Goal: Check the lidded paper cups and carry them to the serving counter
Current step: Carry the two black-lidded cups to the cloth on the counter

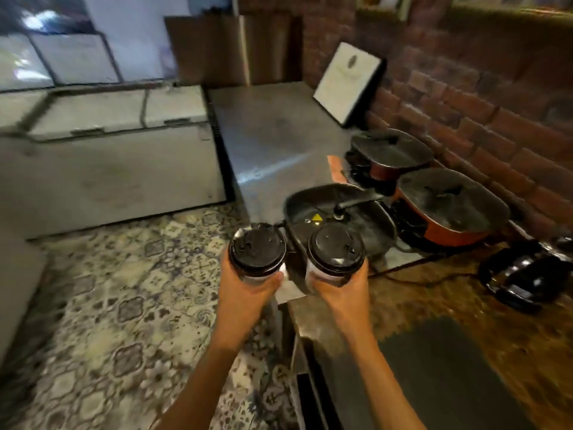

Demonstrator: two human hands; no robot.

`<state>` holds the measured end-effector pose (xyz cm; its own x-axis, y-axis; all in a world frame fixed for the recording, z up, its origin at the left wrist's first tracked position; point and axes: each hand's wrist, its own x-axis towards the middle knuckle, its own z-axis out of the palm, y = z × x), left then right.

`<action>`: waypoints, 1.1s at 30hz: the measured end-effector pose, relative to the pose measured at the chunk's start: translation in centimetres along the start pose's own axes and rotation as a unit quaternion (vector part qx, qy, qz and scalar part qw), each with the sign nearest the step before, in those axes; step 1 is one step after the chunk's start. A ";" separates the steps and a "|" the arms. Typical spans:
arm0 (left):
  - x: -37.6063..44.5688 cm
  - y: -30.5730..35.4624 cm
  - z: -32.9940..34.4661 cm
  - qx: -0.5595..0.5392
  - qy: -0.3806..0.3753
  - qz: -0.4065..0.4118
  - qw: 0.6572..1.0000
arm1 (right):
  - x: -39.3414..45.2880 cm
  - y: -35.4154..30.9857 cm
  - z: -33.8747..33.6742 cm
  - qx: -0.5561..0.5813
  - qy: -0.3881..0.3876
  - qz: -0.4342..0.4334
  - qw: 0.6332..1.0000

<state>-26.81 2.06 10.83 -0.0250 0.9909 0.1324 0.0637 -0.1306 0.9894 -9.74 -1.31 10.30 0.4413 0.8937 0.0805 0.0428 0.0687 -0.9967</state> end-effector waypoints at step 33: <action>-34.4 4.0 -55.9 0.151 0.562 0.018 0.813 | -44.4 -8.4 46.5 0.077 -0.554 -0.073 0.826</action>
<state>-81.49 -34.42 13.58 -0.9031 0.3073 0.3001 0.3225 0.0238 0.9463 -71.37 -20.91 14.71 -0.6526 0.7228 0.2273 -0.1284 0.1902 -0.9733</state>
